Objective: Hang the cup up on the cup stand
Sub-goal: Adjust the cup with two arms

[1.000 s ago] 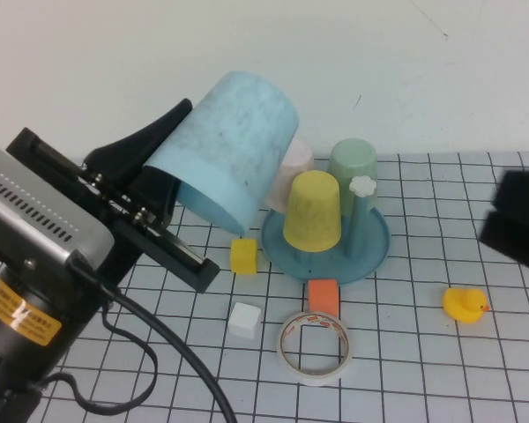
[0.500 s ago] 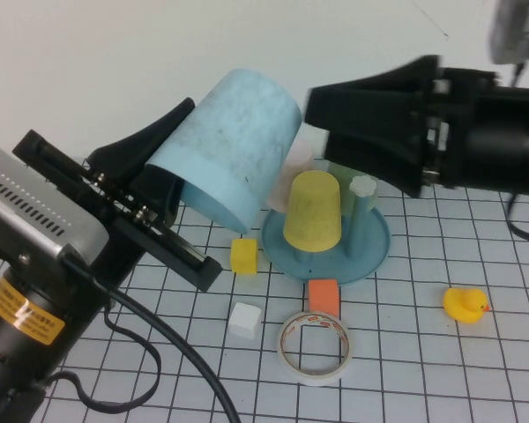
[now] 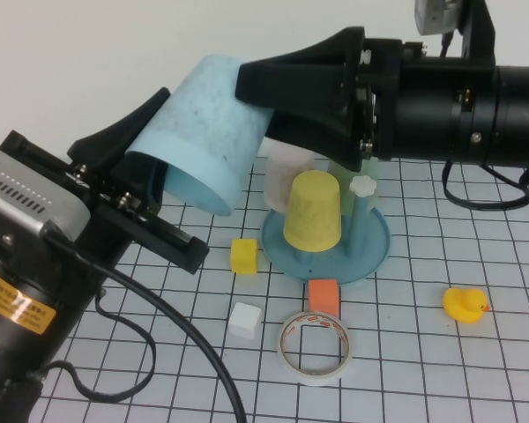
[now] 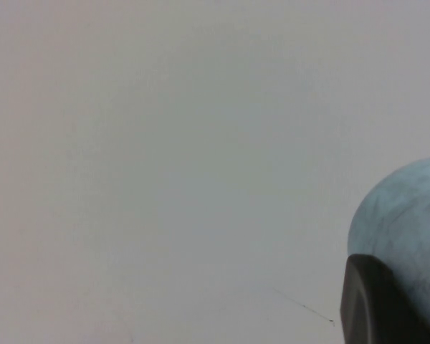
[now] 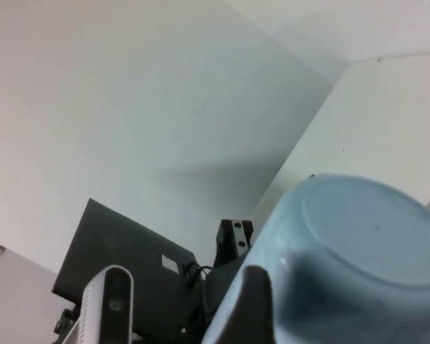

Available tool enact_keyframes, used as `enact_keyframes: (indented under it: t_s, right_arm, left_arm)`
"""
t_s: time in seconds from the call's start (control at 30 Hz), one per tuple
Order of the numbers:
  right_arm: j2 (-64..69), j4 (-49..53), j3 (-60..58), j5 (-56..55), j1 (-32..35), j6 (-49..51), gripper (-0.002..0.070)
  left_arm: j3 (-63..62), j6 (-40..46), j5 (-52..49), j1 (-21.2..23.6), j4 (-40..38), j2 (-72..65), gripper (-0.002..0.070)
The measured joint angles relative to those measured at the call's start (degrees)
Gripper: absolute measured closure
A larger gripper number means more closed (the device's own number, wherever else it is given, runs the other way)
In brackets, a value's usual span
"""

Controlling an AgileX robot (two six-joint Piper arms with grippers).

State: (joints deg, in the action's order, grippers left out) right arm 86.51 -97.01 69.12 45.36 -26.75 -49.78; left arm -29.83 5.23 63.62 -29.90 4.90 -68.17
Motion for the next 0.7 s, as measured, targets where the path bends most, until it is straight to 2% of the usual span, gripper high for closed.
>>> enact_keyframes:
  t_s: [0.7]
  right_arm:
    - [1.4,0.6,3.0,-3.5,-4.3,0.0,0.0066]
  left_arm:
    - [0.0,-4.0,1.3,0.2,3.3,0.0,0.0668]
